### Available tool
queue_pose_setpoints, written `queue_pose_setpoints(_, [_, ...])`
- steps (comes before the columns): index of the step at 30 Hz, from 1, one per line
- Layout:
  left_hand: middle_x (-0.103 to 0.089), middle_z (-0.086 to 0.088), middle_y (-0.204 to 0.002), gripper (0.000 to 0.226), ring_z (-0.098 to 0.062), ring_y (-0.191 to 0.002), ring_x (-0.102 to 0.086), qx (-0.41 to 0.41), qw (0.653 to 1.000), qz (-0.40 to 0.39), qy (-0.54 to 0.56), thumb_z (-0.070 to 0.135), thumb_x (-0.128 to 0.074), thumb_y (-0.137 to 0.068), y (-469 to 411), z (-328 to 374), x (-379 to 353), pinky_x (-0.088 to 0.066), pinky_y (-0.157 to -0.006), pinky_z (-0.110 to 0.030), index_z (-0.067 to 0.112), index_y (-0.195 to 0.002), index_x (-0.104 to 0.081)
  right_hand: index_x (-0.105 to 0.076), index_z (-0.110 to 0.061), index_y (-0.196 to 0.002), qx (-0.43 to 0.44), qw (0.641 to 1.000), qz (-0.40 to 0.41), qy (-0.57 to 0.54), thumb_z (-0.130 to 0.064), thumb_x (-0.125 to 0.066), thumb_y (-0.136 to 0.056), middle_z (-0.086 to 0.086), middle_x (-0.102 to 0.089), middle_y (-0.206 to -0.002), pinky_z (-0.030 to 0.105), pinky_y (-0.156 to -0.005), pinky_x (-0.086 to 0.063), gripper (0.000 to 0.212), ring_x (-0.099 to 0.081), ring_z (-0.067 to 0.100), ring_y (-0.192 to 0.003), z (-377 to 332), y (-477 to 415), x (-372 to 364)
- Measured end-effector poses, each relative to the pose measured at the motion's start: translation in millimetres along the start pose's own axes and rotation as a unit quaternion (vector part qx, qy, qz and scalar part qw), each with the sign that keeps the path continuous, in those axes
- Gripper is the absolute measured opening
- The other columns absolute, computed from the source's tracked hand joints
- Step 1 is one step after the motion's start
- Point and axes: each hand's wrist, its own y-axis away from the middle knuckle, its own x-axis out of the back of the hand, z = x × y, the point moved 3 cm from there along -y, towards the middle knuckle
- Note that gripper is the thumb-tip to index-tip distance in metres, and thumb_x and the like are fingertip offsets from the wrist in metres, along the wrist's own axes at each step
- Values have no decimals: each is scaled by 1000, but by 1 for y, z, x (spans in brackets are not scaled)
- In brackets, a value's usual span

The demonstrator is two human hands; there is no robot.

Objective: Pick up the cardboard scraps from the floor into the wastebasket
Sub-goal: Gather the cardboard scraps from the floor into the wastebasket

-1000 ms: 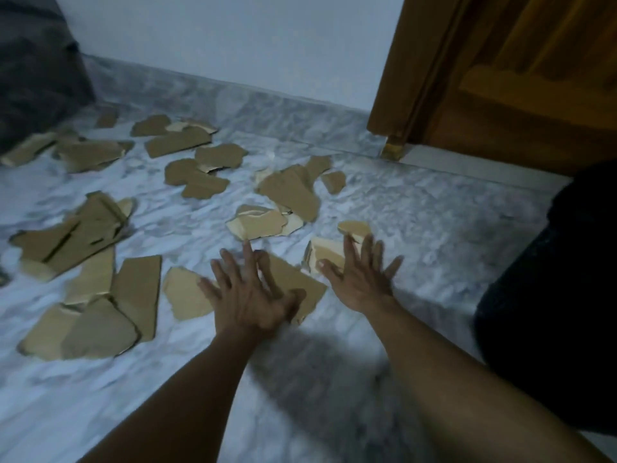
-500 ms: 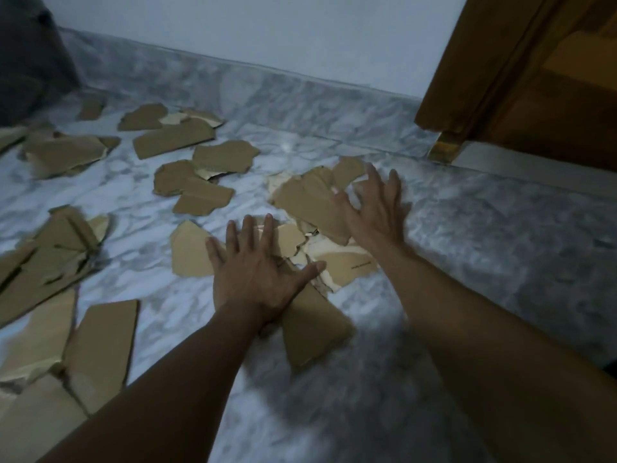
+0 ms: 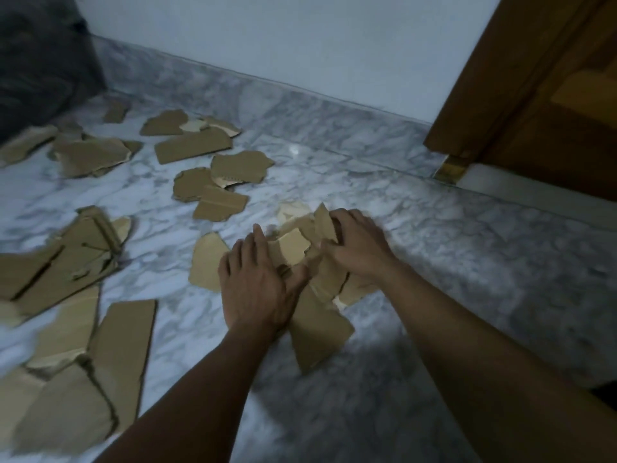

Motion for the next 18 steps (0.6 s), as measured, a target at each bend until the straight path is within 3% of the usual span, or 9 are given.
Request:
queue_pose_setpoints(4, [-53,-12,-146,78,-31,-137,-42,0,999,20,30,61,-17,-98,23,8,4,-30,-112,-44,10,-152,-38,-17,-28,-157,-82,997,11,-5,-47,-55,-93,10,-31,-154,49,-112,-30,77,-32,36,-138,-9,47,-19])
queue_pose_setpoints(6, [-53,-11,-146,75,-32,-138,-41,11,998,34,54,62,-18,-98,35,3,13,-29,-112,-46,16,-154,-37,-21,-29,-154,-104,993,14,44,-53,-50,-92,12,-31,-150,52,-111,-26,72,-29,37,-138,-15,64,-25])
queue_pose_setpoints(8, [-29,-11,-162,80,-35,-151,-18,40,999,-12,31,74,-18,-93,40,-17,21,-12,-119,-55,30,-159,-20,-24,-37,-150,-142,988,9,59,-62,-45,-88,12,-26,-152,59,-112,-18,70,-21,39,-143,-11,77,-24])
queue_pose_setpoints(10, [2,-8,-168,88,-40,-152,11,59,992,-112,-16,86,-13,-85,41,-42,25,8,-115,-65,40,-159,-3,-11,-42,-157,-208,977,-11,41,-69,-33,-91,9,-9,-165,64,-116,-4,74,-3,40,-151,-4,90,-24])
queue_pose_setpoints(11, [7,-8,-168,89,-41,-151,16,54,987,-148,-26,88,-11,-83,42,-50,26,10,-115,-66,40,-158,-2,-5,-40,-159,-227,973,-17,27,-70,-25,-93,8,-1,-168,64,-118,0,75,3,39,-152,-6,98,-26])
queue_pose_setpoints(13, [-1,-9,-168,82,-38,-153,5,28,987,-158,-28,82,-12,-88,49,-53,27,1,-118,-63,38,-158,-11,-4,-32,-161,-219,976,-13,5,-72,-18,-95,9,-1,-169,59,-120,0,78,3,37,-153,-23,115,-34])
queue_pose_setpoints(15, [-18,-9,-165,71,-32,-151,-11,12,993,-117,-14,71,-25,-95,63,-43,33,-15,-119,-55,33,-155,-25,-10,-24,-160,-192,981,24,-13,-70,-25,-97,12,-15,-165,54,-117,-11,80,-13,37,-149,-45,126,-43])
queue_pose_setpoints(18, [-32,-8,-156,61,-36,-141,-29,87,987,-110,82,43,-59,-91,79,-29,51,-33,-109,-50,30,-148,-42,-18,-22,-158,-181,975,61,-111,-55,-39,-101,18,-31,-153,48,-109,-32,70,-37,39,-134,-66,132,-51])
